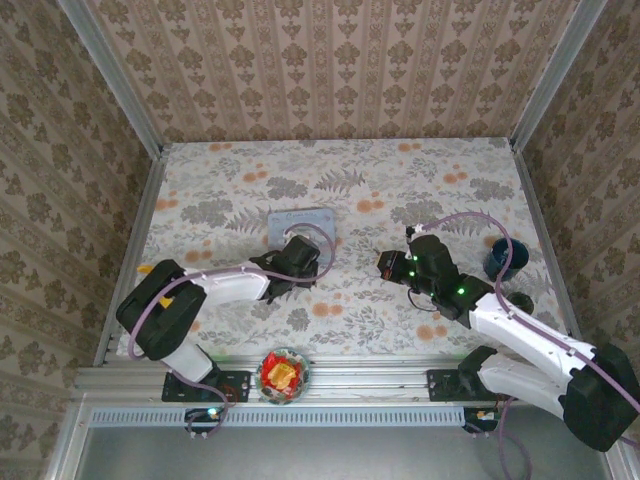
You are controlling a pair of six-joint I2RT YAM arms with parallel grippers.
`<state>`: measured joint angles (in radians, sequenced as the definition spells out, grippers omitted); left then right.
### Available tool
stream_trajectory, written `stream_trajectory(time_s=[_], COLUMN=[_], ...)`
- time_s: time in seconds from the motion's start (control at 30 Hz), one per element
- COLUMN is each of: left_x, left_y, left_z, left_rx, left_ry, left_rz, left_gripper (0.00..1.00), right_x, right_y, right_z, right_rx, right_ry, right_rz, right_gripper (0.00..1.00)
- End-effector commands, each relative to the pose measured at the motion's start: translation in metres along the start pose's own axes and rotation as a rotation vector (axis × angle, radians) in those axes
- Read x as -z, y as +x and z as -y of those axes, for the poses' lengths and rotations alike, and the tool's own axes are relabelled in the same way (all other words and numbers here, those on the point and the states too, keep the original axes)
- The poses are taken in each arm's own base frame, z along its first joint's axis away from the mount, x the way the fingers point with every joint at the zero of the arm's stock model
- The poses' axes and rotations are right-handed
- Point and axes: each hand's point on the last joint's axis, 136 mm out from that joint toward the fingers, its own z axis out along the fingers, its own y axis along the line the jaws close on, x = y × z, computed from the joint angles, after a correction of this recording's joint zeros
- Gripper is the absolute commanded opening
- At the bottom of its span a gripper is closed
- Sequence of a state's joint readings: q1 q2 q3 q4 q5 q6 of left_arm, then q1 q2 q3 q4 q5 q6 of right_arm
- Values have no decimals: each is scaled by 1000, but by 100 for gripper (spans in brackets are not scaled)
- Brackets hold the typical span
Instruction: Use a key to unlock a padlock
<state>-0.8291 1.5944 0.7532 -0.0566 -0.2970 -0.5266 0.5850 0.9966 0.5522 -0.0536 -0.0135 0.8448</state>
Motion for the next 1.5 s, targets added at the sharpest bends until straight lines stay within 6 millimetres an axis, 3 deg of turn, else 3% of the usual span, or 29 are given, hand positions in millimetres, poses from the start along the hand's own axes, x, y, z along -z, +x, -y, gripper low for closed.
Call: stream_trajectory(time_s=[0.0,0.23,0.8,1.0,1.17,1.47], left_x=[-4,-12,-26,-28,-22,-6], left_y=[-14,-12,-16,-15,-16,-33], left_z=[2,0,0,3,16,62], left_rx=[15,49,99,108,161,402], left_ry=[-5,-21,-22,-1,88,370], left_rz=[30,26,28,19,1,-15], left_gripper=[60,59,45,30,19,13], right_x=[-4,-13,-25,-29,-34,-49], right_y=[-6,-3,2,4,11,27], right_z=[2,1,-2,-1,3,9], right_rx=[6,25,53,52,60,69], right_ry=[21,27,10,5,-7,-52], right_rz=[18,-11,-46,-54,-67,-90], right_gripper=[0,0,0,0,0,0])
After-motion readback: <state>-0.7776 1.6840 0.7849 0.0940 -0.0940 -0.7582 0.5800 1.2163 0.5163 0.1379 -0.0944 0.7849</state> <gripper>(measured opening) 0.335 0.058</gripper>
